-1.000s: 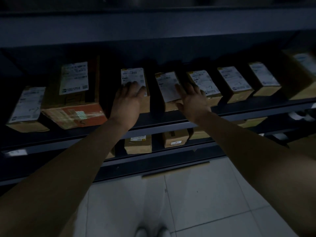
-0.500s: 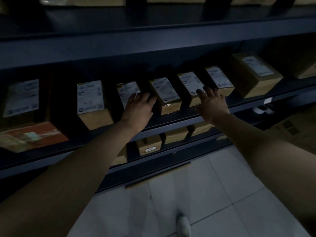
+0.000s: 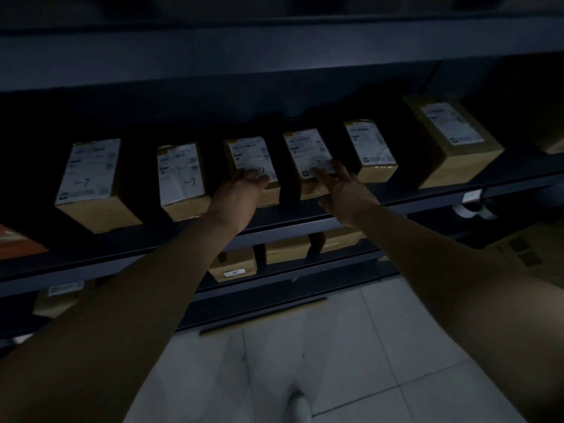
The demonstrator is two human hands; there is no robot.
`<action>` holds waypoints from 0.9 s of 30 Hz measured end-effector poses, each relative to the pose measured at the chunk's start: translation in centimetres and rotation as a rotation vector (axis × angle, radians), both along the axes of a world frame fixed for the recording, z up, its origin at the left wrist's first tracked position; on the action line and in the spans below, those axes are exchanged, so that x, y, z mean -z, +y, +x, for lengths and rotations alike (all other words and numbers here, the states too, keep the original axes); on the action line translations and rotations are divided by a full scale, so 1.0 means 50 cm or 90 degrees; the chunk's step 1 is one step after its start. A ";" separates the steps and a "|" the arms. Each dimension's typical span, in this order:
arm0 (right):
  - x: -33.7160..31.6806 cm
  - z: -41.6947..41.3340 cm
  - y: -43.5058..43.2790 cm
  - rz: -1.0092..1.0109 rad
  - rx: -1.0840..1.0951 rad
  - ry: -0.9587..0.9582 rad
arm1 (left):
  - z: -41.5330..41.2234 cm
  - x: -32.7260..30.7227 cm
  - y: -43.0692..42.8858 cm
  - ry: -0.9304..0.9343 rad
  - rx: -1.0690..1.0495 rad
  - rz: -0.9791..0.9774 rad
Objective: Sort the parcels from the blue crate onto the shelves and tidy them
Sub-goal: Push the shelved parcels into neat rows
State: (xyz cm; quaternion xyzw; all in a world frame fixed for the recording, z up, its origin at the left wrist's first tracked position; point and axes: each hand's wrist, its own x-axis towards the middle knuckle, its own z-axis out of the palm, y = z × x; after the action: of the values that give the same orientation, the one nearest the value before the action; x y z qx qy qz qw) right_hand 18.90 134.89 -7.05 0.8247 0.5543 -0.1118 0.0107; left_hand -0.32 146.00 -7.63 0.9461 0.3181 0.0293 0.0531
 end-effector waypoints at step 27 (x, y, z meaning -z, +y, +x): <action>-0.071 0.410 -0.189 0.015 0.241 -0.082 | 0.444 -0.034 -0.124 0.005 0.092 -0.025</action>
State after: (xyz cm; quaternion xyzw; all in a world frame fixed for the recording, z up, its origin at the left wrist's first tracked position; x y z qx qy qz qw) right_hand 39.38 125.43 -3.49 0.9199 0.3884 -0.0523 0.0157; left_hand 21.88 139.78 -5.95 0.9655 0.2498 0.0156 0.0726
